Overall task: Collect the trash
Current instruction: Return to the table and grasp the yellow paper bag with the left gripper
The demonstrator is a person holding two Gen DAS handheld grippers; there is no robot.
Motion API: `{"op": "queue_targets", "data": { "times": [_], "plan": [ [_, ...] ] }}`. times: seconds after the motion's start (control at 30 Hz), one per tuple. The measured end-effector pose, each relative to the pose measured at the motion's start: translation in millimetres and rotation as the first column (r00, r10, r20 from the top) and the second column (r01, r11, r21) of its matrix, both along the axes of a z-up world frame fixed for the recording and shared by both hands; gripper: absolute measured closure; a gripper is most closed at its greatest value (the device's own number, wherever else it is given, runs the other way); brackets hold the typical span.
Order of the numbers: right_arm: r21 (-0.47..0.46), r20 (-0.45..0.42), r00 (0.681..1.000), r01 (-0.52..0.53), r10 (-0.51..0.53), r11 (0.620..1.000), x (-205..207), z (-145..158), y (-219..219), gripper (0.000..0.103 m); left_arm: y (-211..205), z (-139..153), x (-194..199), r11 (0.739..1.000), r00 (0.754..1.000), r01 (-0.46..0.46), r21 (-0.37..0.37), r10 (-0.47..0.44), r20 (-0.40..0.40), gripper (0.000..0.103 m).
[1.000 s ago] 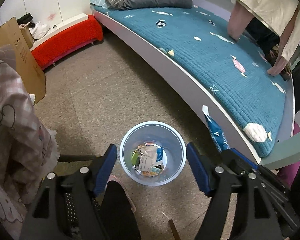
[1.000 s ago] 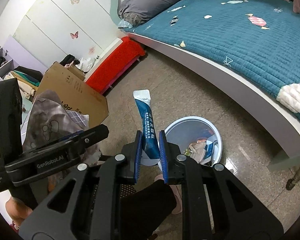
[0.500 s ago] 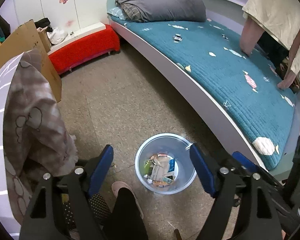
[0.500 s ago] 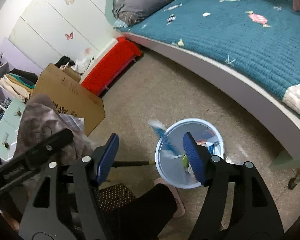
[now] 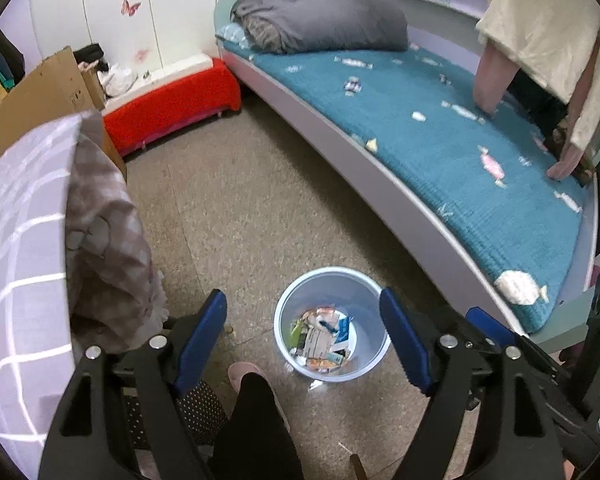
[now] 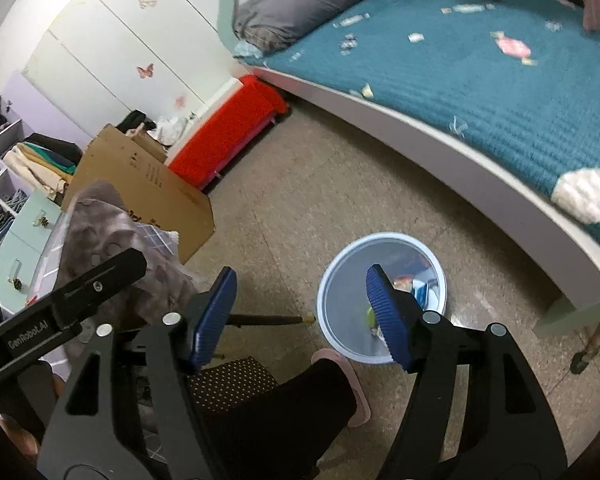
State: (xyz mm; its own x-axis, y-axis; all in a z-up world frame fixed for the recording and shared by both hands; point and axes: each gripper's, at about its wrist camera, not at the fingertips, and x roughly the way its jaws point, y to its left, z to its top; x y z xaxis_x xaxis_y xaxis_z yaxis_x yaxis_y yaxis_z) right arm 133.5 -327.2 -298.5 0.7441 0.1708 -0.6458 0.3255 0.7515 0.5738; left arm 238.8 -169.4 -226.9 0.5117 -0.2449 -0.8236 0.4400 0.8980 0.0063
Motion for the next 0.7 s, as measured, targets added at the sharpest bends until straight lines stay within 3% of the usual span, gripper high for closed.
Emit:
{"op": "queue_targets", "data": {
  "times": [0.17, 0.4, 0.53, 0.7],
  "plan": [
    [-0.04, 0.107, 0.994, -0.012, 0.016, 0.999, -15, 51, 14, 0.036, 12, 38, -22, 0.998, 0.998, 0.036, -0.05, -0.033, 0.054, 0.026],
    [-0.149, 0.236, 0.972, 0.019, 0.017, 0.989, -43, 121, 38, 0.036, 49, 102, -56, 0.972, 0.991, 0.086, -0.22, -0.061, 0.119, 0.025],
    [-0.182, 0.274, 0.958, -0.04, 0.089, 0.983, -43, 151, 68, 0.035, 86, 127, -66, 0.978, 0.981, 0.028, -0.205, 0.013, 0.194, 0.022],
    [-0.215, 0.282, 0.937, -0.146, 0.204, 0.966, -25, 172, 120, 0.034, 154, 141, -71, 0.982, 0.95, -0.134, -0.136, 0.166, 0.263, 0.022]
  ]
}}
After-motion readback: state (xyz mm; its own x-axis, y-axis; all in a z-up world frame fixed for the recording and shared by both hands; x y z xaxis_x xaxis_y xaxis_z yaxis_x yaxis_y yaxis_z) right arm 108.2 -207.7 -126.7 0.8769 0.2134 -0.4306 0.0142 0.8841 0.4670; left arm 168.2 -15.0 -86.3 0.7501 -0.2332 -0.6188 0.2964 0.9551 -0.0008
